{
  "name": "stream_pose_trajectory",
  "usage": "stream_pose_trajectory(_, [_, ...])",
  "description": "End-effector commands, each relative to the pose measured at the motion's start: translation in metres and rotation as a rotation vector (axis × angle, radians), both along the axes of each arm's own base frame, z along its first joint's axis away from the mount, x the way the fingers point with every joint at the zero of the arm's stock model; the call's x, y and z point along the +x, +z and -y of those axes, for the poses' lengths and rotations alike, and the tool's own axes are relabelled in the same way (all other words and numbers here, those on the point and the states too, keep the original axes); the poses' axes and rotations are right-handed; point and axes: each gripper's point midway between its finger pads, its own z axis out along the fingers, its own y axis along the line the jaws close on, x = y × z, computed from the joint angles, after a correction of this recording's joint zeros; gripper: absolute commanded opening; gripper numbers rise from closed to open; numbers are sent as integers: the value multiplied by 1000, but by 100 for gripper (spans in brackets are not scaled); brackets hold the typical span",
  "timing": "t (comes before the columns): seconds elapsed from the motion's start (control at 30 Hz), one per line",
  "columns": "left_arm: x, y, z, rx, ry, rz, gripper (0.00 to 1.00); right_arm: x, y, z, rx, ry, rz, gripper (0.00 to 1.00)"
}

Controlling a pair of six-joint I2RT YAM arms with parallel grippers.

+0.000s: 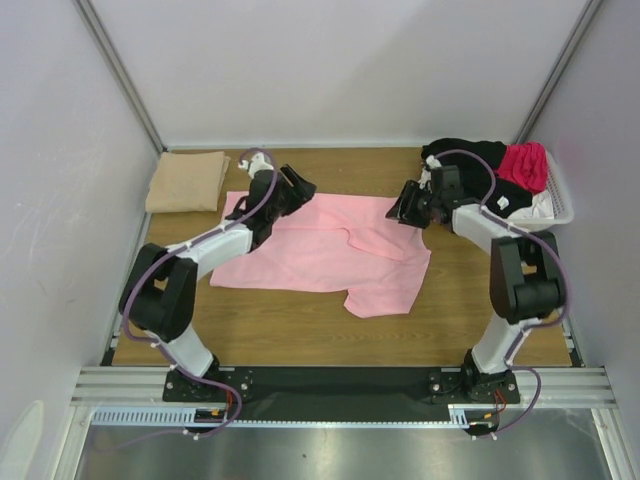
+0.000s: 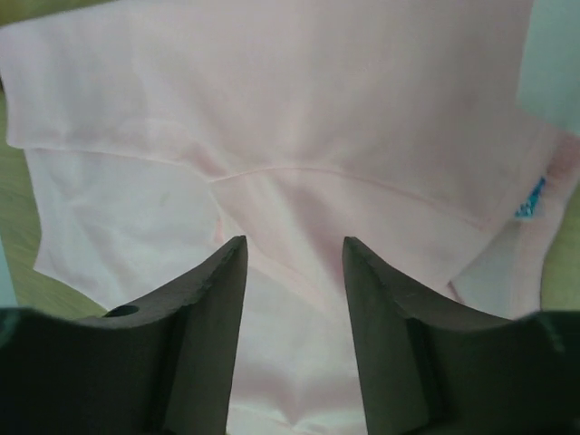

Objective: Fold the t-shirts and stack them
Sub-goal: Fold the tshirt

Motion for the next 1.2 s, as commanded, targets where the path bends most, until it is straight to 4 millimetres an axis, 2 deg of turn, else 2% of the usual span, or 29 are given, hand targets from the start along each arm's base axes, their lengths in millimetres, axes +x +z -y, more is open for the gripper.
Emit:
stream_pose_trajectory(0.0, [-29,-14,55,-36,-232,3,64,34,-1,-8,26,61,101,48])
stream_pose_trajectory(0.03, [-36,-17,66,-61,-252,-9,64,36,-6,-10,40,74,89,42])
stream_pose_trajectory(0.07, [-42,-26,71,-73,-267,-29,63,48,3,-13,54,81,139,40])
stream_pose_trajectory(0.1, [-43,-25,78,-96,-276,-14,62,53,-6,-11,54,78,128,38])
stream_pose_trajectory(0.17, [-51,-38,93,-124,-301,-42,61,66,-6,-7,27,58,142,30])
stream_pose_trajectory(0.2, [-51,-34,100,-139,-313,-25,61,68,-18,-6,13,60,121,28])
stream_pose_trajectory(0.23, [-55,-42,110,-139,-335,-38,60,71,-22,-2,-5,47,115,26])
stream_pose_trajectory(0.27, [-54,-37,118,-146,-348,-26,60,74,-25,0,-18,48,113,25])
stream_pose_trajectory(0.43, [-55,-39,149,-133,-416,-10,60,82,-37,7,-70,30,114,21])
stream_pose_trajectory(0.63, [-56,-60,168,-121,-418,-85,60,81,-59,10,-96,38,83,19])
stream_pose_trajectory(0.73, [-62,-67,173,-89,-401,-112,60,75,-71,12,-106,36,40,18])
stream_pose_trajectory(0.8, [-67,-77,171,-37,-383,-157,60,74,-76,13,-113,36,32,18])
stream_pose_trajectory(0.83, [-67,-85,163,15,-333,-180,60,75,-79,15,-118,29,28,18])
stream_pose_trajectory(1.0, [-72,-104,142,88,-257,-214,62,69,-84,12,-103,38,16,17])
stream_pose_trajectory(1.17, [-70,-109,138,87,-233,-203,62,70,-79,10,-87,37,40,17])
